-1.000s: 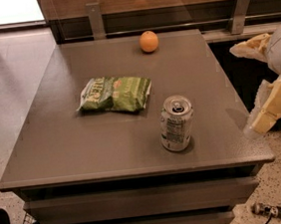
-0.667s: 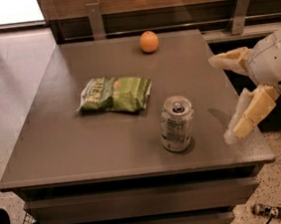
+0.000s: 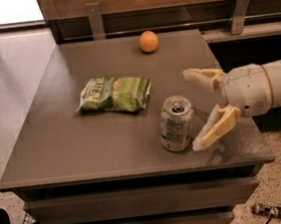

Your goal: Move 7up can near orange

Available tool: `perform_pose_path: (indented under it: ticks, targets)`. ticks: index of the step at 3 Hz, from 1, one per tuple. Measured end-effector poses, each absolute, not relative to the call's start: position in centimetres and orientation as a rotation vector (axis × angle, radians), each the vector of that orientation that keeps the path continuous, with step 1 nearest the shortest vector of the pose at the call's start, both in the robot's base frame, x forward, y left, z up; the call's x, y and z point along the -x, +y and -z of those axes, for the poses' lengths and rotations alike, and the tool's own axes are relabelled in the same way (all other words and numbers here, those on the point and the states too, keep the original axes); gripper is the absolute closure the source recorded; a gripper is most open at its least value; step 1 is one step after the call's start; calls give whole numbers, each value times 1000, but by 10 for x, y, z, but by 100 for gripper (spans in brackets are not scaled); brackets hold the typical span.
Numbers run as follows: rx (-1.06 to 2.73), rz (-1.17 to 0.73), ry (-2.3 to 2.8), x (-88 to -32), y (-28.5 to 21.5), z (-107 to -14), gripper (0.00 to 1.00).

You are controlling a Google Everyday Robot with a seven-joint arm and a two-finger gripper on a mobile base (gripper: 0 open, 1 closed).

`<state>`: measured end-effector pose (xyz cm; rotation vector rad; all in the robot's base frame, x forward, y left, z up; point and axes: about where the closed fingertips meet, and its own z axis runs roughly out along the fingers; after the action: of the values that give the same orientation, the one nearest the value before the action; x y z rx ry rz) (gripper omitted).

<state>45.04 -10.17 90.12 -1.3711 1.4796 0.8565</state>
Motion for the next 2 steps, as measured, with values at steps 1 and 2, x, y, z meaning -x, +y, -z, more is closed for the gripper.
perform_pose_path:
  ticks: [1,2]
  targets:
    - [1299,-899,1392,-456,-91,-890,0]
    - [1256,-912,1347,-455,-87,-884,12]
